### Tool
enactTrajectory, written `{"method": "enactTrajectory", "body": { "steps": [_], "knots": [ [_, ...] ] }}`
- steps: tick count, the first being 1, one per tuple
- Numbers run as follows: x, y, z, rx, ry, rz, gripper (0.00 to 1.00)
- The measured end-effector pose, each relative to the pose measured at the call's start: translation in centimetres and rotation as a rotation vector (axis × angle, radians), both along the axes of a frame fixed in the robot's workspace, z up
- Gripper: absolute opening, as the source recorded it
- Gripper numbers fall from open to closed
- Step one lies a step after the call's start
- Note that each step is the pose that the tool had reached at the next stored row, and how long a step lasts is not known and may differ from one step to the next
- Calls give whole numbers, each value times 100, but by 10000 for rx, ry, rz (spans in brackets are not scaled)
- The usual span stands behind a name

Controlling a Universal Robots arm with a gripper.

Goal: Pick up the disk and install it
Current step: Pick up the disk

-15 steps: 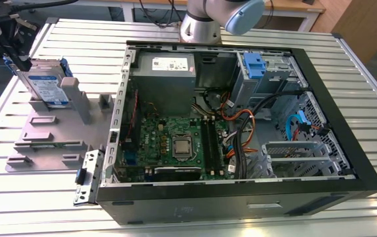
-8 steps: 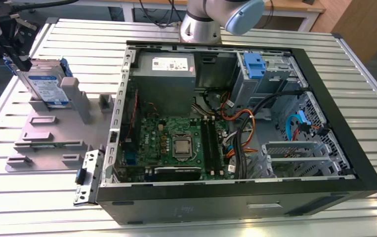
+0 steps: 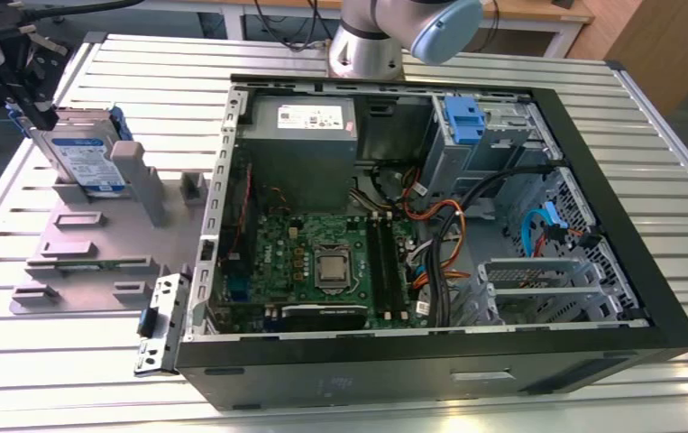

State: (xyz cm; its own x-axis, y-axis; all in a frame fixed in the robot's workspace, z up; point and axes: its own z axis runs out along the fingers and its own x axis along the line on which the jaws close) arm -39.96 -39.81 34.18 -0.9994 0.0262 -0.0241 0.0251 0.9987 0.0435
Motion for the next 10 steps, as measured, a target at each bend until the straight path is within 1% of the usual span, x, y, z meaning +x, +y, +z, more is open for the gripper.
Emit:
{"method": "enactTrajectory", "body": {
  "steps": [5,7,10],
  "knots": [
    [0,0,0,0,0,38,11],
    [0,0,0,0,0,156,11],
    [0,0,0,0,0,170,11]
  ]
}}
